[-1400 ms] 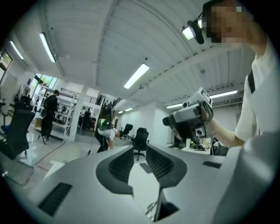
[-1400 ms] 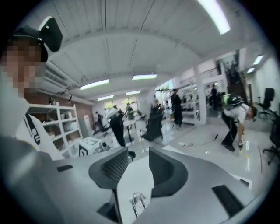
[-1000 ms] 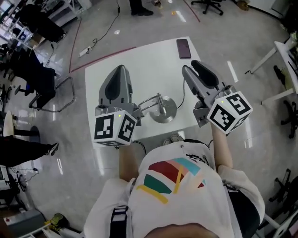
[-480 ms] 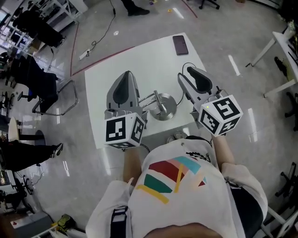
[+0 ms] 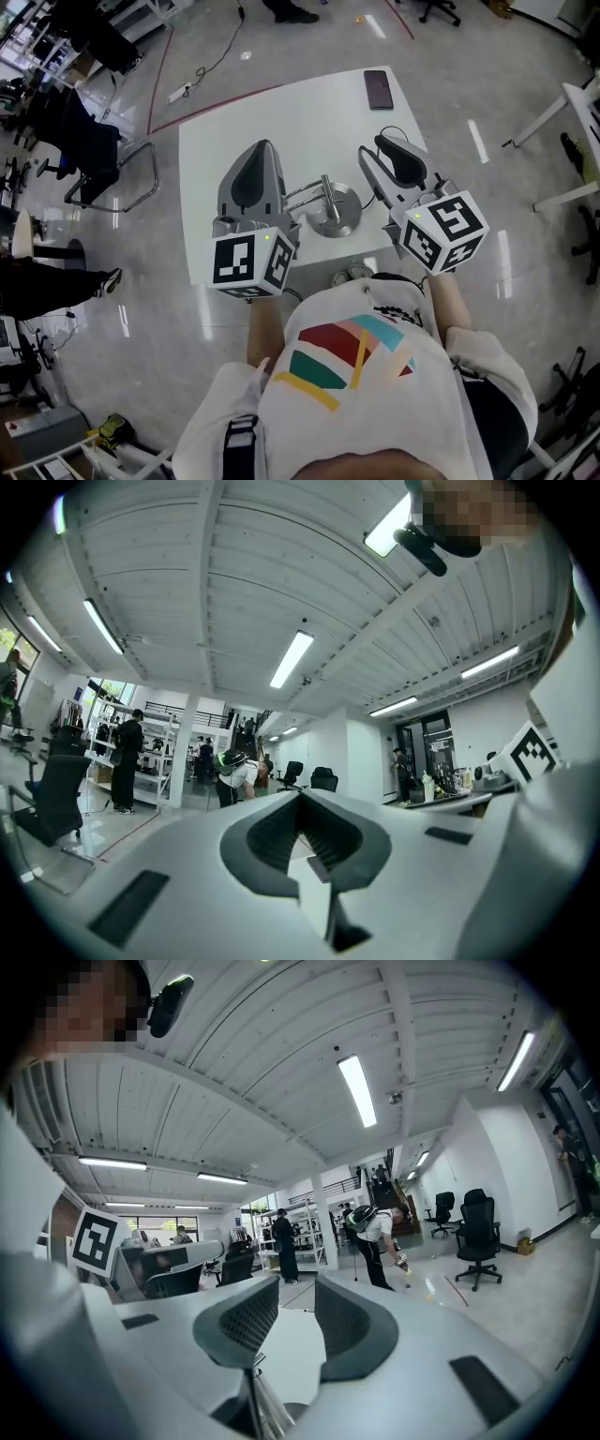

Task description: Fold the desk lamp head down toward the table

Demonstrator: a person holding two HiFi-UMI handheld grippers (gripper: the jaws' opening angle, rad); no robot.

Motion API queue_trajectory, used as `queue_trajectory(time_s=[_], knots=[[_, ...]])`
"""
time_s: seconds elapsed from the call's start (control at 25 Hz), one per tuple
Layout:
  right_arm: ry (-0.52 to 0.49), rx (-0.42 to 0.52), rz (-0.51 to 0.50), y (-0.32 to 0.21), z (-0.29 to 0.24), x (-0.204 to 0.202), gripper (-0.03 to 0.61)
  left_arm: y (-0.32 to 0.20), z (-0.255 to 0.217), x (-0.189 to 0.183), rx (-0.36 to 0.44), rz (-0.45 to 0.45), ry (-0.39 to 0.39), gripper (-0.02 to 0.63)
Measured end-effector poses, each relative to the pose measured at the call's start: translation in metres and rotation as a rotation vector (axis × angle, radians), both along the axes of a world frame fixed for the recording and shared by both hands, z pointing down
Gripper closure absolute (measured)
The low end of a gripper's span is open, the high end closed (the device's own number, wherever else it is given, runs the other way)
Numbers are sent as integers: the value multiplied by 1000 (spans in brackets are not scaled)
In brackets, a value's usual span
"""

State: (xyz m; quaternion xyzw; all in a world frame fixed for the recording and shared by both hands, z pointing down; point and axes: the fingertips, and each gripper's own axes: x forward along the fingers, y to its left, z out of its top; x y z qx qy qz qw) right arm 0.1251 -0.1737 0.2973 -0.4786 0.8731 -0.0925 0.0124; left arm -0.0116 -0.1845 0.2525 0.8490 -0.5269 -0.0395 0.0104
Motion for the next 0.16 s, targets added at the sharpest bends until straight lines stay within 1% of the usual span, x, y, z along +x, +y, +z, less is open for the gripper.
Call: queue_trajectory(time_s=[0.16], knots=[[10, 0, -10, -2, -1, -4, 448, -1, 0, 0, -2, 4, 4, 568]])
